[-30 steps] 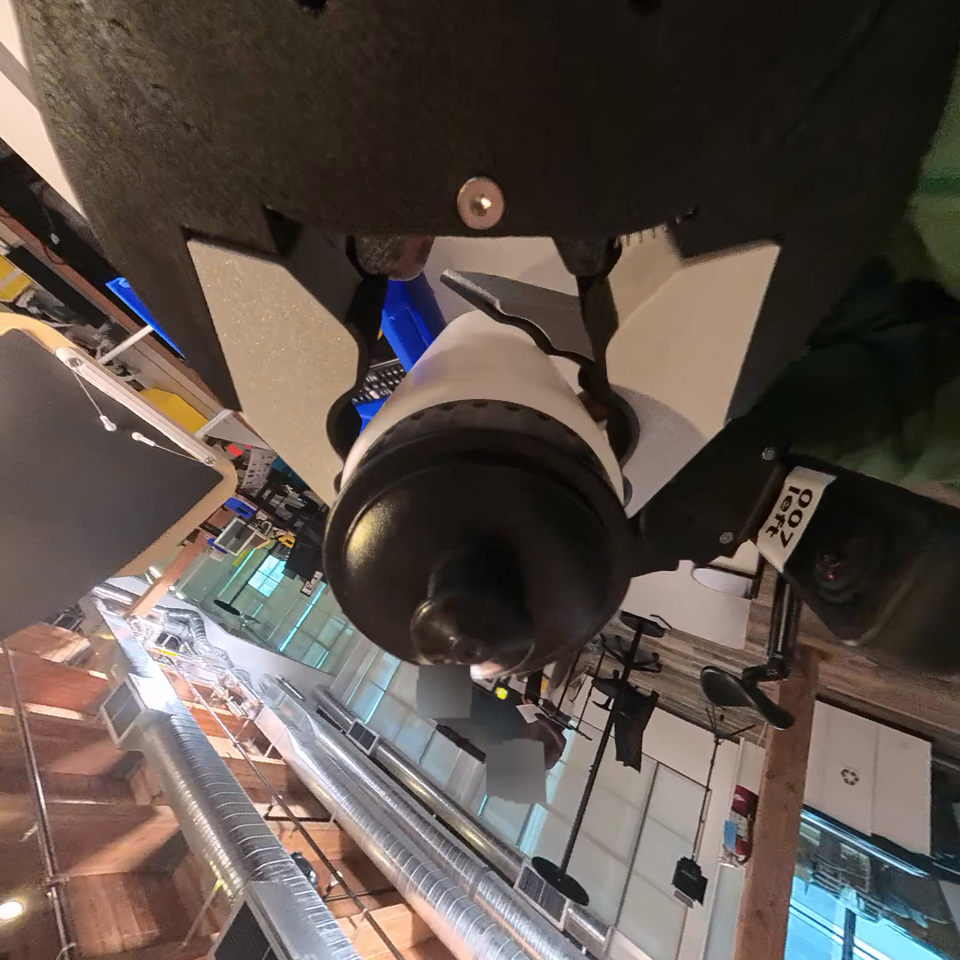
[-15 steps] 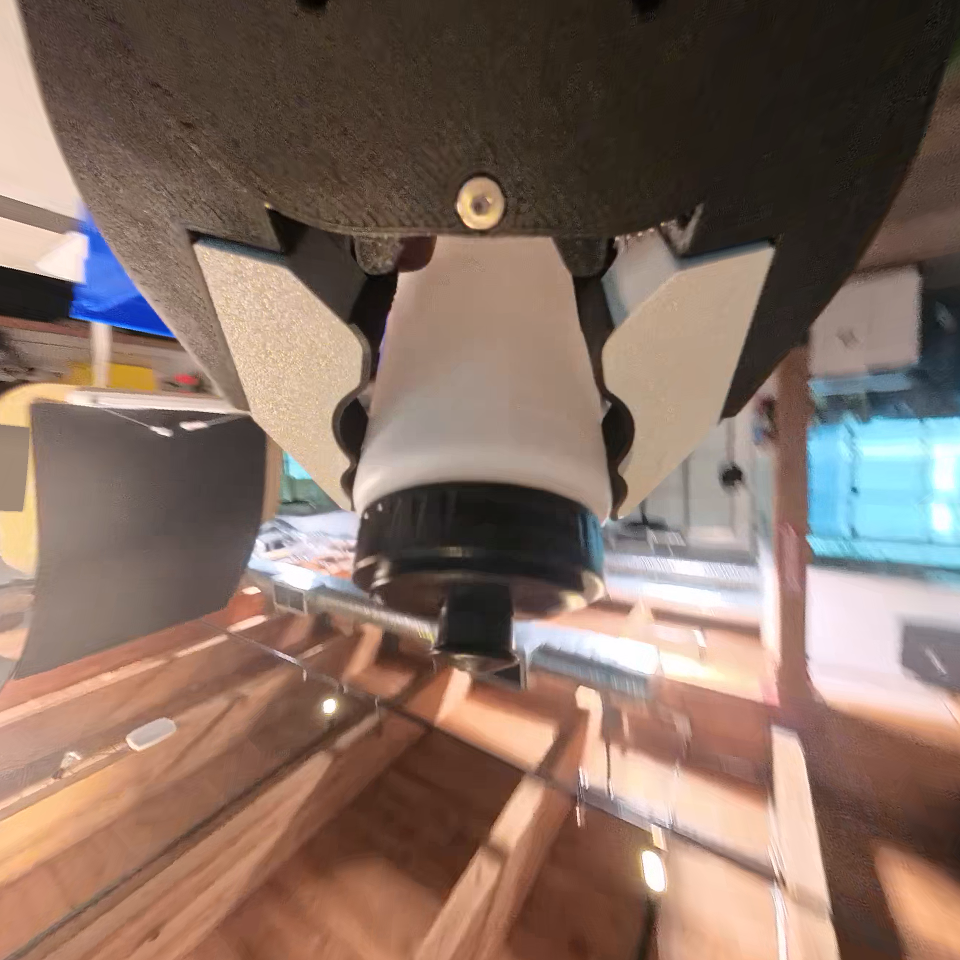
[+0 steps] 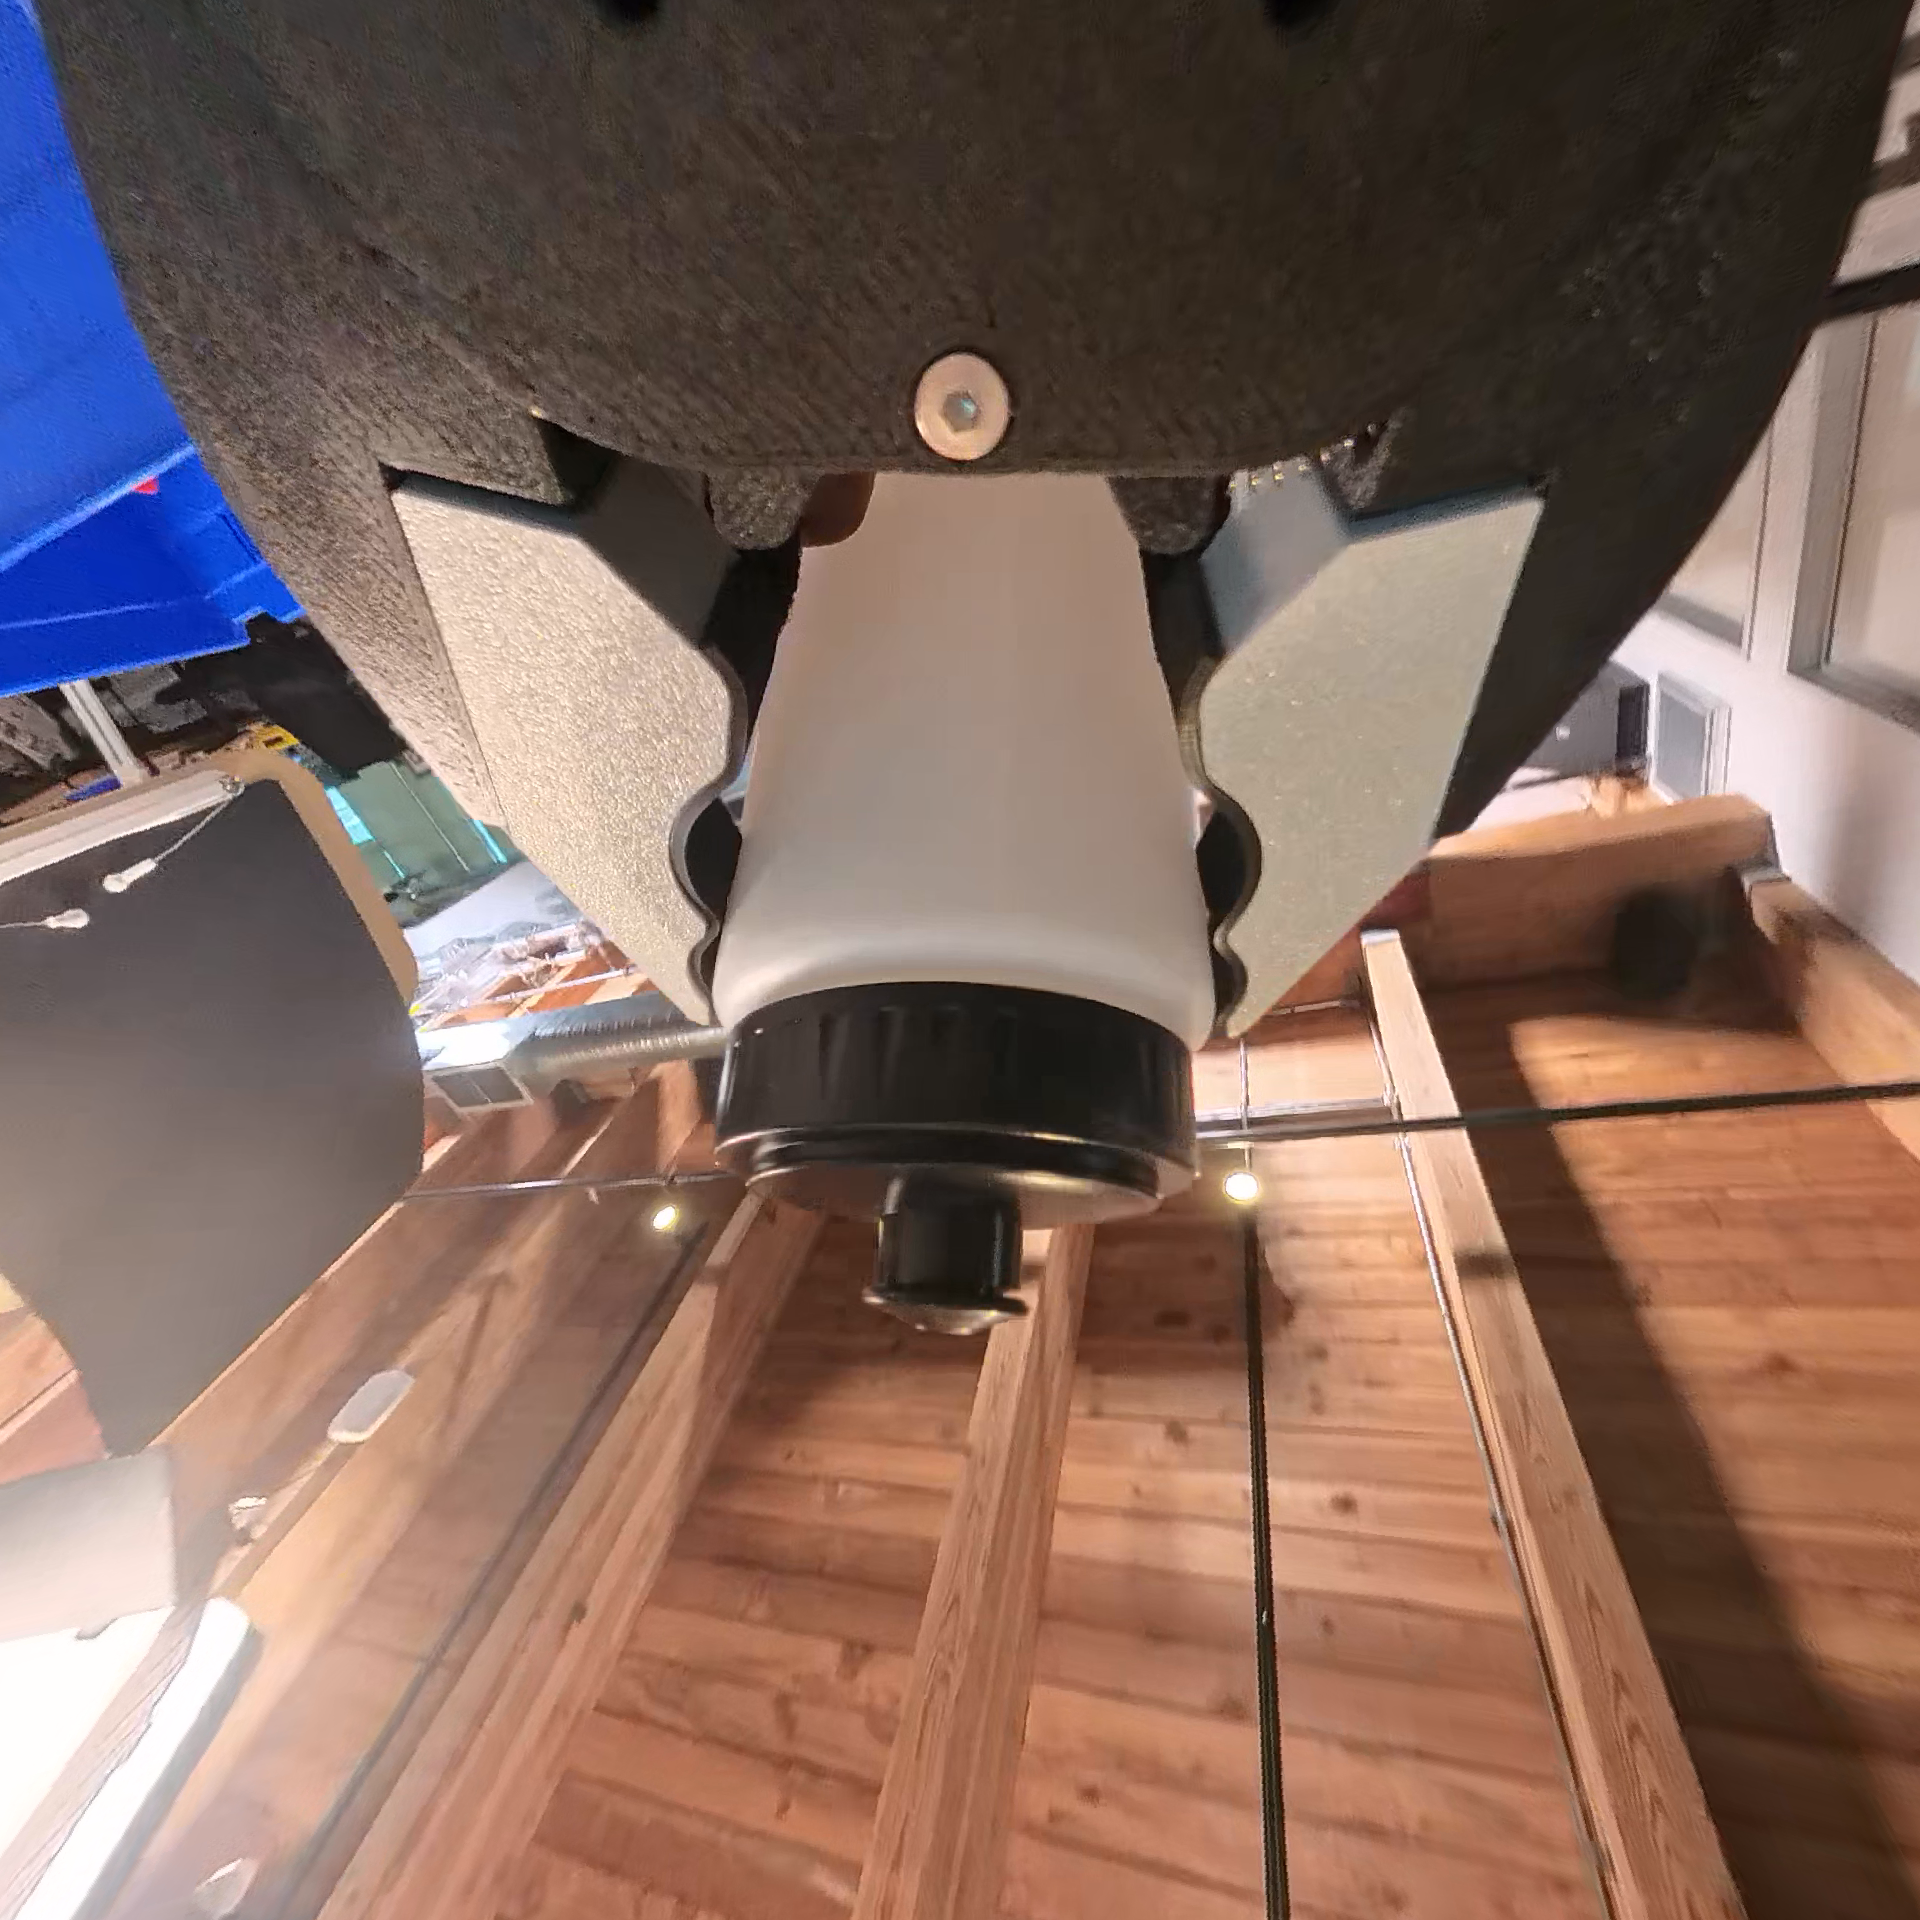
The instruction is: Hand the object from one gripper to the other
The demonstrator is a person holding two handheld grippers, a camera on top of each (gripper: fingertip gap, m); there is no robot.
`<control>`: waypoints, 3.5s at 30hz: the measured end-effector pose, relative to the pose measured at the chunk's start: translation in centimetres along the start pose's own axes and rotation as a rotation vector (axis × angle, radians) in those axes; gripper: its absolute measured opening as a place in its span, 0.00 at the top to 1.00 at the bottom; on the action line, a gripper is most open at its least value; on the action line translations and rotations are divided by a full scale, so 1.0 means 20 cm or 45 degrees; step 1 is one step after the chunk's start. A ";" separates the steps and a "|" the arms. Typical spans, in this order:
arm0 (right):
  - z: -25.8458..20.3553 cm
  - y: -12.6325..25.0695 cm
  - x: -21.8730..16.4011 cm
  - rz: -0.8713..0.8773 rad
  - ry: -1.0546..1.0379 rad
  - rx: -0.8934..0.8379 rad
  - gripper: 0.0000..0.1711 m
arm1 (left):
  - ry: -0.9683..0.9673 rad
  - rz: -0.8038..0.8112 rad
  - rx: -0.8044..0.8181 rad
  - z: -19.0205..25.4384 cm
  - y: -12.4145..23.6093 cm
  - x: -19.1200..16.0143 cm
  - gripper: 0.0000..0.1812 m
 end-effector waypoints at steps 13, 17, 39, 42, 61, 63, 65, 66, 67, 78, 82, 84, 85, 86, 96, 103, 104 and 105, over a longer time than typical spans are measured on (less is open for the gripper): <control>0.03 -0.03 -0.25 -0.338 -0.029 -0.017 0.47 | 0.047 0.273 -0.096 0.01 0.03 0.07 0.39; 0.12 -0.04 -0.30 -0.570 0.128 -0.161 0.45 | -0.033 0.436 0.020 -0.02 0.11 0.15 0.40; 0.08 0.15 -0.49 -1.507 1.574 0.248 0.44 | 0.070 0.571 0.503 -0.25 0.26 0.20 0.43; 0.05 0.20 -0.55 -1.669 1.554 0.322 0.42 | 0.046 0.560 0.526 -0.24 0.26 0.20 0.43; 0.32 0.17 -0.58 -1.575 2.541 -0.028 0.40 | -0.714 0.471 0.239 0.16 0.08 0.14 0.50; 0.30 0.13 -0.52 -1.438 2.624 -0.070 0.40 | -0.690 0.474 0.231 0.16 0.08 0.14 0.47; 0.27 0.10 -0.46 -1.300 2.676 -0.129 0.40 | -0.674 0.500 0.196 0.18 0.09 0.15 0.44; 0.26 0.08 -0.43 -1.234 2.698 -0.160 0.40 | -0.666 0.513 0.173 0.18 0.10 0.15 0.43; 0.25 0.07 -0.41 -1.181 2.712 -0.191 0.39 | -0.655 0.520 0.153 0.19 0.10 0.16 0.42; 0.14 0.02 -0.27 -0.772 2.579 -0.297 0.40 | -0.922 0.286 0.071 0.26 -0.04 0.00 0.30; 0.10 0.02 -0.23 -0.668 2.589 -0.269 0.40 | -0.739 0.119 -0.149 0.29 -0.06 -0.08 0.30; 0.09 0.03 -0.23 -0.638 2.657 -0.246 0.40 | -0.589 0.057 -0.202 0.27 -0.06 -0.08 0.30; 0.09 0.03 -0.23 -0.626 2.721 -0.226 0.40 | -0.500 0.034 -0.197 0.24 -0.06 -0.08 0.31; 0.08 0.03 -0.24 -0.618 2.798 -0.195 0.40 | -0.390 0.020 -0.198 0.21 -0.06 -0.07 0.32; 0.11 0.12 -0.44 -0.764 3.206 0.219 0.41 | -0.007 -0.191 0.060 0.05 0.07 0.04 0.36; 0.07 0.19 -0.61 -0.743 3.286 0.610 0.41 | -0.184 -0.697 0.219 0.04 -0.07 -0.28 0.29; 0.06 0.21 -0.62 -0.746 3.276 0.660 0.41 | -0.155 -0.723 0.217 0.02 -0.08 -0.31 0.28; 0.07 0.22 -0.63 -0.756 3.282 0.672 0.41 | -0.122 -0.703 0.214 0.00 -0.08 -0.32 0.30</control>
Point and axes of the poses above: each gripper's, where its closed fingertips meet, y back along the fingers, x out of its top, z = x × y across the jaws, the point moved 5 cm from there along y, back along the fingers, and after that the axes turned 2 degrees about x, right-handed, at the moved point
